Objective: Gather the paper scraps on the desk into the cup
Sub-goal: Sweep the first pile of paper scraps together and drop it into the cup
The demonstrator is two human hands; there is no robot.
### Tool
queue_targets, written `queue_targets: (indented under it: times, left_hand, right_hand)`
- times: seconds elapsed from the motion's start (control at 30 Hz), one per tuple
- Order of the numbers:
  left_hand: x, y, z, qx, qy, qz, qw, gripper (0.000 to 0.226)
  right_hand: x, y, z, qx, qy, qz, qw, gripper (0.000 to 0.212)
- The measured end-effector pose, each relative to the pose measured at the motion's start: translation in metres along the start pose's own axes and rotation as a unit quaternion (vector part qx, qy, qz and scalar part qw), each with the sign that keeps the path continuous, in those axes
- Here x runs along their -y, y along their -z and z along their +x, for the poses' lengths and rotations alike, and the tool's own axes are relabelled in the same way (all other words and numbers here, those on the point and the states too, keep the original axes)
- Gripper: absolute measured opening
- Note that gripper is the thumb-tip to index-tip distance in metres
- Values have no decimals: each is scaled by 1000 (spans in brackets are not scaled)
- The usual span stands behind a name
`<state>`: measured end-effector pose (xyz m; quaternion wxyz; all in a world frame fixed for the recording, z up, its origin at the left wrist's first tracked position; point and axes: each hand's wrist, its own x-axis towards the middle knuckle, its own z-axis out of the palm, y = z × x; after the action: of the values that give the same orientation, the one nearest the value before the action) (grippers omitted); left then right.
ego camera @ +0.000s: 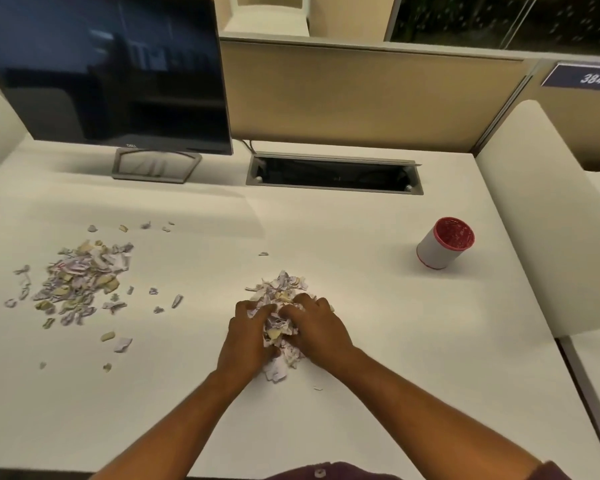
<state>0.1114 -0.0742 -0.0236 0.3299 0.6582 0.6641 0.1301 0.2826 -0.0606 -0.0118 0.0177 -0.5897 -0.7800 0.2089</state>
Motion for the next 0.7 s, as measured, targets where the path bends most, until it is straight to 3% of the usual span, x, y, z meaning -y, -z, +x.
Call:
queue_targets:
  times: [0.17,0.33,0.57,0.7]
  left_hand:
    - [-12,-3,-1,-43,-3,-11,999,52]
    - [-29,-3,5,-68,-13,-6,998,29]
    - [-59,-2,8,-107,-25,-85,990,19]
    - [-85,-4,16,-113,-38,-108,987,20]
  right_hand:
    - [-15,9,1,-13,24,58,998,44]
    - [-33,16,-2,-39,-17,170,985,37]
    - [-67,37,-12,-97,-70,305,945,29]
    - [-92,58,-20,-115,-105,401,903,21]
